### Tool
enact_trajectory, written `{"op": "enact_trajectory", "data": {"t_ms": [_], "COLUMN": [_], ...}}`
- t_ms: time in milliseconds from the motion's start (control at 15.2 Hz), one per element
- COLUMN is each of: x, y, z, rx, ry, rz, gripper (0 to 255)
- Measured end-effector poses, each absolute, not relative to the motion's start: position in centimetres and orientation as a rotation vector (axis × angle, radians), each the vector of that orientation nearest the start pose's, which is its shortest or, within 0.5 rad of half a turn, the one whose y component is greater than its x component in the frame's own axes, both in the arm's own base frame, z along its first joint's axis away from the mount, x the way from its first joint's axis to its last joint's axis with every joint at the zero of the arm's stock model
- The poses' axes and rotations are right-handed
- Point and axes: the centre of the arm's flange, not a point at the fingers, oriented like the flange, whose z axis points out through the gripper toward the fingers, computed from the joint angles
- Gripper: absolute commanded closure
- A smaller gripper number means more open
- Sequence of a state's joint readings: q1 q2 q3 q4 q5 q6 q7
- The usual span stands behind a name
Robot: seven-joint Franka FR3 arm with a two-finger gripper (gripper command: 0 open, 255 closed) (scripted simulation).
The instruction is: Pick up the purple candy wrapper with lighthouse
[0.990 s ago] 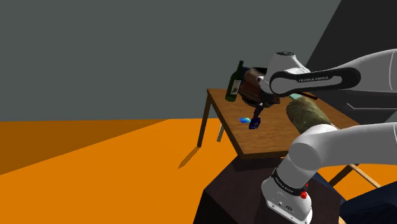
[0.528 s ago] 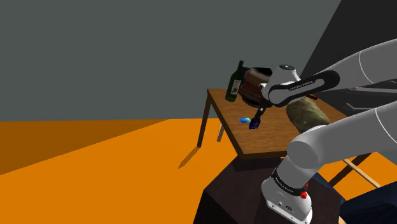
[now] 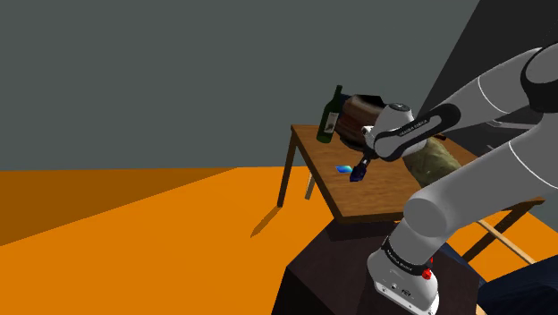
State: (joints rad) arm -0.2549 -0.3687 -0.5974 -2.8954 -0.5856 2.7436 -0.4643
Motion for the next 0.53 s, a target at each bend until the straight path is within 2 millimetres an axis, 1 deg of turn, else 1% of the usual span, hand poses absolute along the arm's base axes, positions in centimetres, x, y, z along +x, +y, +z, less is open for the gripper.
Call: {"op": "enact_trajectory", "data": {"t_ms": [66, 132, 528], "x": [26.38, 26.40, 26.49], "y": [-23.58, -23.57, -23.52], "z": [28.31, 28.12, 28.02], "rx": [-3.303, -3.303, -3.304], "ry": [-0.243, -0.243, -0.245], "rz": [-0.201, -0.202, -0.207], "gripper": [0, 255, 255]}}
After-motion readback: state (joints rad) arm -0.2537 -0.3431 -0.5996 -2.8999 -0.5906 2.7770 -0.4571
